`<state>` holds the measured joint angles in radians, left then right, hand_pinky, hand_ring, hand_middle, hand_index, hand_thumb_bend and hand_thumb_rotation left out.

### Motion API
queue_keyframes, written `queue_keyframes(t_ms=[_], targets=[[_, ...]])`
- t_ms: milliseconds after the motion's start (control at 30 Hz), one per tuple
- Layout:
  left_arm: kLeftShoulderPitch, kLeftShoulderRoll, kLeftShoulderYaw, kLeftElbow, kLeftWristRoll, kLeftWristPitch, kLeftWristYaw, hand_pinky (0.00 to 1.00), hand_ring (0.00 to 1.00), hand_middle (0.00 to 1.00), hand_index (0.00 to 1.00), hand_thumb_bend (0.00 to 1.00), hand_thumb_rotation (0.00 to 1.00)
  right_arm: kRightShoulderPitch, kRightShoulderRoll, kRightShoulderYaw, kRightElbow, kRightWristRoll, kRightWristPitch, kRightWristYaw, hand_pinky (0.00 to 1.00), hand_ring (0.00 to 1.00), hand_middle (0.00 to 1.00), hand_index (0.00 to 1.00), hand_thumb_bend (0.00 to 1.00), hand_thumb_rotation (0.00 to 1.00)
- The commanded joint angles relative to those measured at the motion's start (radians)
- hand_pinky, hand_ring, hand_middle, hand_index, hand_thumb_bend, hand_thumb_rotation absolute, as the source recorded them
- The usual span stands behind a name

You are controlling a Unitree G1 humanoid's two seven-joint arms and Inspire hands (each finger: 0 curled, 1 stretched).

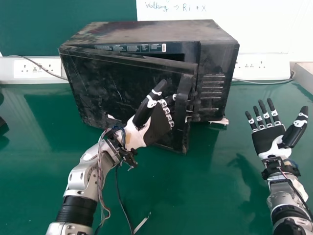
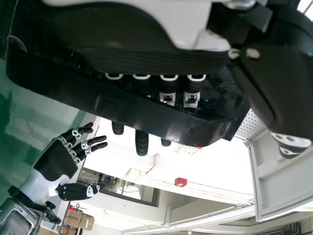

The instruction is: Open the door of oven

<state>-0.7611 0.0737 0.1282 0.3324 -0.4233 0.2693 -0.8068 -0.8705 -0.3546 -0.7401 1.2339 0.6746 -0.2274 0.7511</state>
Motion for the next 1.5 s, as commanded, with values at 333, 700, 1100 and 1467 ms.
queue_keyframes(t_ms=[333, 700, 1100, 1467], targets=[[0.089, 0.004, -0.019, -0.131, -0.045, 0.013, 0.035, 0.46, 0.63, 0.73, 0.82, 0.89, 0.91, 0.002, -0.007, 0.000, 0.005, -0.004, -0.004, 0.007, 0.49, 0.61, 0.77, 0.83, 1.00, 0.82], [0.195, 0.047, -0.031, -0.303, -0.108, 0.090, 0.034, 0.46, 0.61, 0.71, 0.79, 0.90, 0.89, -0.002, -0.005, 0.001, 0.006, -0.005, -0.006, -0.004, 0.48, 0.61, 0.77, 0.83, 1.00, 0.85], [0.254, 0.096, -0.030, -0.420, -0.151, 0.121, 0.030, 0.45, 0.63, 0.73, 0.80, 0.89, 0.94, -0.003, -0.002, 0.001, 0.007, -0.014, -0.012, -0.002, 0.49, 0.61, 0.75, 0.82, 1.00, 0.83], [0.237, 0.181, -0.030, -0.404, -0.189, 0.101, -0.100, 0.45, 0.65, 0.77, 0.81, 0.88, 0.96, -0.002, 0.000, -0.002, 0.005, -0.011, -0.008, 0.005, 0.49, 0.61, 0.76, 0.82, 1.00, 0.81]])
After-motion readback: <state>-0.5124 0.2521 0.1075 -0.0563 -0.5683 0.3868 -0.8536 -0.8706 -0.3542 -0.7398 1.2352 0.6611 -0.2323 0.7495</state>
